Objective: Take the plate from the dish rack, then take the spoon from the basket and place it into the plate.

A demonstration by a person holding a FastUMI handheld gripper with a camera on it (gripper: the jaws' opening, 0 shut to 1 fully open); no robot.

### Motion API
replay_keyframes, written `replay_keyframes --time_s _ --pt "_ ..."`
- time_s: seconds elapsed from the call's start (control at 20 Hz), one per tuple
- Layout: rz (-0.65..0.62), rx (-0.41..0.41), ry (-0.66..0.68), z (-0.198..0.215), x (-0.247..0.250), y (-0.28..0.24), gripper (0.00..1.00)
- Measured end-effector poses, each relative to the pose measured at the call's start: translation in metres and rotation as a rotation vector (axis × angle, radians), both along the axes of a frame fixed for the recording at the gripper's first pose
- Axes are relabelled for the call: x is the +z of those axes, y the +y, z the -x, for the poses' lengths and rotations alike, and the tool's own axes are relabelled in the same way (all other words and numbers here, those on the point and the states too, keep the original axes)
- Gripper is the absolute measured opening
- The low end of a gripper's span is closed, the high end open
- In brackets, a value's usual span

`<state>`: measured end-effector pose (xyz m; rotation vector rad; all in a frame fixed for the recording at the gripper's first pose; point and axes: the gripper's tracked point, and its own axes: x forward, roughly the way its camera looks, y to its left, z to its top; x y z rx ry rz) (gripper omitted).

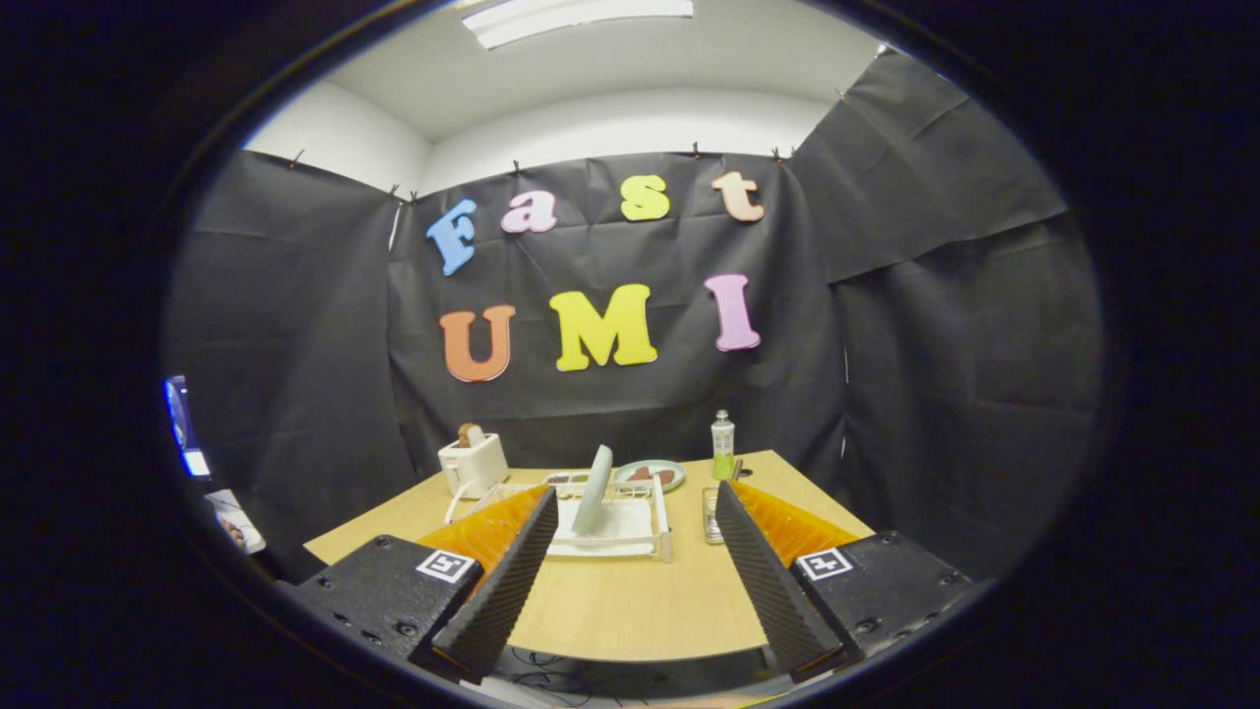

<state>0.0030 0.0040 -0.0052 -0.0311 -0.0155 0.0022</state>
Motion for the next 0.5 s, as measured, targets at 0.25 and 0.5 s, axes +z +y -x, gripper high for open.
replay_keyframes --time_s 0.25,0.5 --pt "0.018 0.005 0.011 -0.005 -0.005 0.004 1.0" --pt "0.02 -0.011 0.035 -0.023 -0.008 0.007 1.0"
